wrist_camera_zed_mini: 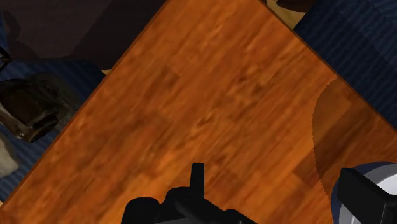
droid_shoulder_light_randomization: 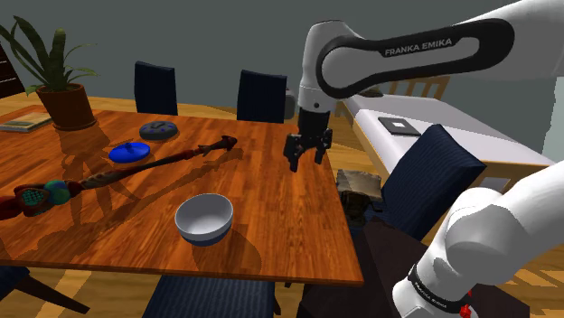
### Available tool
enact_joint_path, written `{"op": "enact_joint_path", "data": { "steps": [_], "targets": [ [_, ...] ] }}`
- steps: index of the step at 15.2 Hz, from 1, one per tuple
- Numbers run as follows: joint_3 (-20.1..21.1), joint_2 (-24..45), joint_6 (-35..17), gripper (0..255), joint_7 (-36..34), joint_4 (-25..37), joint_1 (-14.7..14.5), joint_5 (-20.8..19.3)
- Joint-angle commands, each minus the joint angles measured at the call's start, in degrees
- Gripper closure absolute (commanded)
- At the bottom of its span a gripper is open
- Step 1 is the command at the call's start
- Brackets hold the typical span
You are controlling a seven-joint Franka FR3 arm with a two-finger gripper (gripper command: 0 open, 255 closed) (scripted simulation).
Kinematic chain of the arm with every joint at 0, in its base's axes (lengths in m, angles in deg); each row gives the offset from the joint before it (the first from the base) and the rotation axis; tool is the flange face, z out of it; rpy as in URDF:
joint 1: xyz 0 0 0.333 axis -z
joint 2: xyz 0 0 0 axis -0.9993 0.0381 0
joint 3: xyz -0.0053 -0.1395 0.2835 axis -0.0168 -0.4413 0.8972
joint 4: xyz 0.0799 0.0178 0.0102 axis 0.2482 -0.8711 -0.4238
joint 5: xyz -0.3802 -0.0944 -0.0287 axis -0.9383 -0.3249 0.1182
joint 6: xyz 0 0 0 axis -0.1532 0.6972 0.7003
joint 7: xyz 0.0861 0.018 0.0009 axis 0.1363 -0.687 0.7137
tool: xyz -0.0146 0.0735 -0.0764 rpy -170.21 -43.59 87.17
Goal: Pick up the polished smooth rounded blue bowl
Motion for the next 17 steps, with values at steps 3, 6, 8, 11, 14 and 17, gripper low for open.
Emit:
{"op": "enact_joint_path", "data": {
  "steps": [3, 6, 8, 11, 14, 17],
  "targets": [
    [2.6, 7.4, -5.6, 0, -2.8, 2.5, -0.8, 0.4],
    [4.4, 13.3, -9.2, 0, -5.1, 5.3, -1.3, 0.1],
    [5.5, 17.4, -11.3, 0, -6.7, 7.5, -1.7, -0.4],
    [6.9, 23.7, -14.1, 0, -9.3, 11.3, -2.5, -1.8],
    [7.8, 30.1, -16.3, 0, -12.0, 15.8, -3.5, -3.6],
    [8.3, 36.7, -17.8, 0, -14.7, 21.0, -4.8, -5.7]
  ]
}}
